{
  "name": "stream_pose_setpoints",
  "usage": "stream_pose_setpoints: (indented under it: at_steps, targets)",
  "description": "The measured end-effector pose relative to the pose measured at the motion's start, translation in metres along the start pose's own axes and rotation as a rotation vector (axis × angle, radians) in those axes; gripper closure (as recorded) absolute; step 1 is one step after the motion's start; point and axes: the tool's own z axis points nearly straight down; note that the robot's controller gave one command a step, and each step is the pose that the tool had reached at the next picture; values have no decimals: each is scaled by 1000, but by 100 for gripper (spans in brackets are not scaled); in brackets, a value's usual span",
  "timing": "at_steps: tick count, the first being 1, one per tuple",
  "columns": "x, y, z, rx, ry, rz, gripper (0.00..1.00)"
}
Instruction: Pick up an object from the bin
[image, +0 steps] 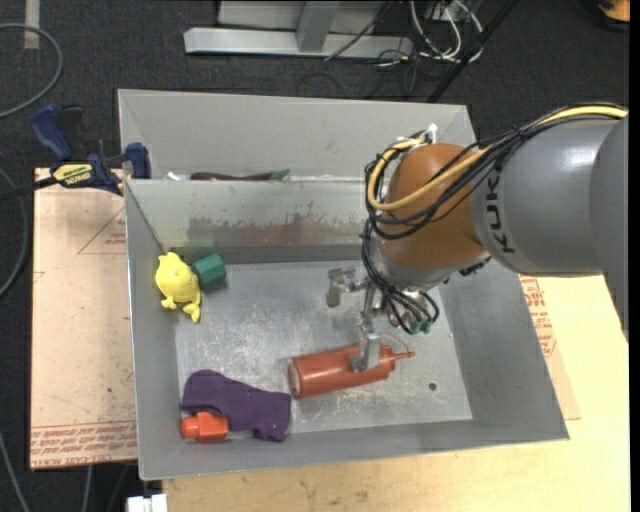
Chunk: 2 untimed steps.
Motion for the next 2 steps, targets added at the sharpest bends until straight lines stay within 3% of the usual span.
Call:
stream_pose_setpoints:
  at_steps: [1, 2]
  targets:
    - [20, -28, 2, -4, 4, -82, 0]
    - [42, -33, 46, -1, -1, -176, 100]
